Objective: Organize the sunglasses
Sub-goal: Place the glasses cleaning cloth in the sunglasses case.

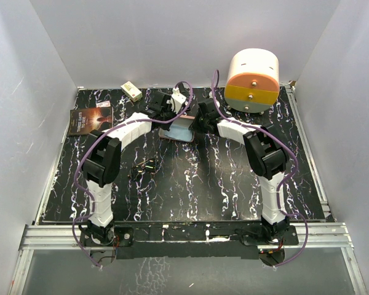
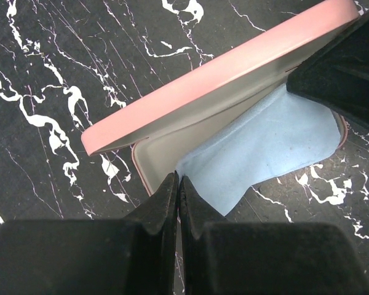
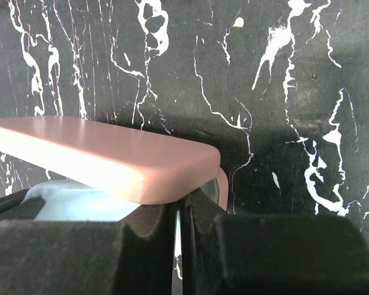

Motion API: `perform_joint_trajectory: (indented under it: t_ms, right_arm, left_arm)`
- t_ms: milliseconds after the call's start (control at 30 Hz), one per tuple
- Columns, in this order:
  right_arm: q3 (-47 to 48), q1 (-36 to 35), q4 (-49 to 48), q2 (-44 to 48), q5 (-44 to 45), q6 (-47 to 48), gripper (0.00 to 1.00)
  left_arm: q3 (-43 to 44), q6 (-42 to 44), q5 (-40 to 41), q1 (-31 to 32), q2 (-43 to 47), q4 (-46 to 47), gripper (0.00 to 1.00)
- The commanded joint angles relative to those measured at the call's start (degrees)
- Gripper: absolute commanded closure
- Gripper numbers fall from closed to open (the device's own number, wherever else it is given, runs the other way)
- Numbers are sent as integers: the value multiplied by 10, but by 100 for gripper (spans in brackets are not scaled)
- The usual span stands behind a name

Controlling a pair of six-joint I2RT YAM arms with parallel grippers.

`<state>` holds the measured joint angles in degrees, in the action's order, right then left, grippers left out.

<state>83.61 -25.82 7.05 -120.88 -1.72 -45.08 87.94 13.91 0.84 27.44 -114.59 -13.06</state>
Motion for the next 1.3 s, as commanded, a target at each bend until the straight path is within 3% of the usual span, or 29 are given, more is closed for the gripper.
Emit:
perform_joint_trajectory:
  t_ms: [0,1267]
  right_arm:
    - [17,1,-58,14,16,12,92]
    - [12,1,-56,9,20,18,92]
  left_arm:
    - [-6,7,-2,-5,-3,11,100]
    - [-31,31,30,-7,-37,68,100]
